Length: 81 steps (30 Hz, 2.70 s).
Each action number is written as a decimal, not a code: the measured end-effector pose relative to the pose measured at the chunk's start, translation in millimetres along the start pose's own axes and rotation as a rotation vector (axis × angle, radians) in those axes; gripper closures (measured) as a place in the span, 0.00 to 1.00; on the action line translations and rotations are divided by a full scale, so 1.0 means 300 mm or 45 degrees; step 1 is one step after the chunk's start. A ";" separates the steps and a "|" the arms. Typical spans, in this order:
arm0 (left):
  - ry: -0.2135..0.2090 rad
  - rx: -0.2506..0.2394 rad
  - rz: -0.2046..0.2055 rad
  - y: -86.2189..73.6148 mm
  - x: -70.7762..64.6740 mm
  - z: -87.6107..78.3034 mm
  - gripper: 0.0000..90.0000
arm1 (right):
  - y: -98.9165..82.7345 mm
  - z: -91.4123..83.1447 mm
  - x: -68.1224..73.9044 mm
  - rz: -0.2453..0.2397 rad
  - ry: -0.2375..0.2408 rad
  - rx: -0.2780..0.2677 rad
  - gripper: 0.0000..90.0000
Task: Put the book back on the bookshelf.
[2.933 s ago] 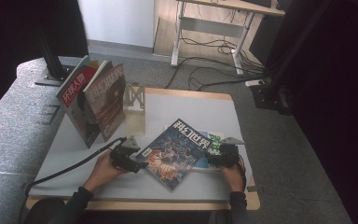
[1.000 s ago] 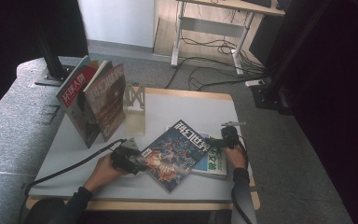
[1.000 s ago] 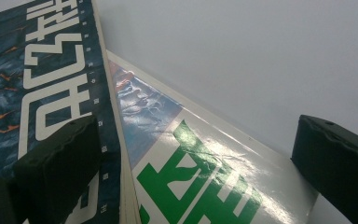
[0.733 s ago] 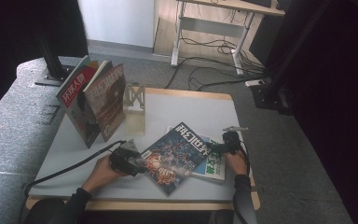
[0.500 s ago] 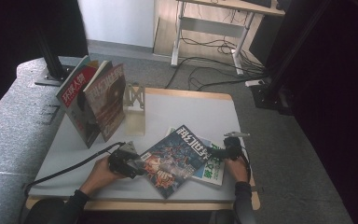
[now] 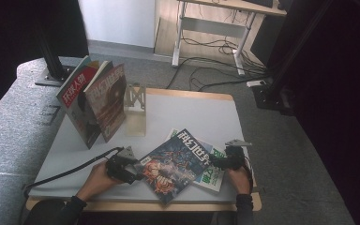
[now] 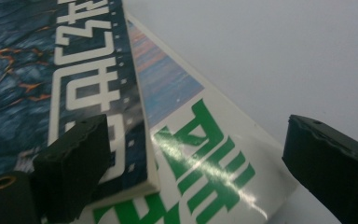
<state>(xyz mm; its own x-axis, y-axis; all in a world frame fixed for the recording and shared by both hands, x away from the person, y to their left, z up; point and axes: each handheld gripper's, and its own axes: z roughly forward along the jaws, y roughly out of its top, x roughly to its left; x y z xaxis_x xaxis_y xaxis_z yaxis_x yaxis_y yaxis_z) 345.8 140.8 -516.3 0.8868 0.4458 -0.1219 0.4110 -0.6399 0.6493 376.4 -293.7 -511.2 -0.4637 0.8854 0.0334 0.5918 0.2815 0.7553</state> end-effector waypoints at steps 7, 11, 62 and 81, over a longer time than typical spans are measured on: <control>0.022 -0.001 0.009 -0.017 0.002 -0.021 0.43 | -0.031 -0.048 0.028 -0.046 0.018 0.006 0.12; 0.005 -0.003 -0.007 -0.021 0.011 -0.022 0.47 | -0.038 -0.047 0.045 -0.071 0.040 0.016 0.14; 0.046 -0.086 -0.042 0.031 0.037 0.036 0.48 | 0.029 0.058 -0.028 0.007 -0.161 0.014 0.15; 0.152 -0.164 -0.013 0.073 0.059 -0.027 0.43 | 0.100 0.084 -0.089 0.053 -0.121 0.031 0.16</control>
<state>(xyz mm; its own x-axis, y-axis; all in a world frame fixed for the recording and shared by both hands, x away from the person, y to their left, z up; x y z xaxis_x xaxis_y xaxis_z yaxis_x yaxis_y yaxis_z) 368.7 139.7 -498.3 0.8483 0.5277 -0.0440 0.3823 -0.5529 0.7404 423.2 -299.4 -505.9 -0.3745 0.9272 0.0009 0.6256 0.2519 0.7384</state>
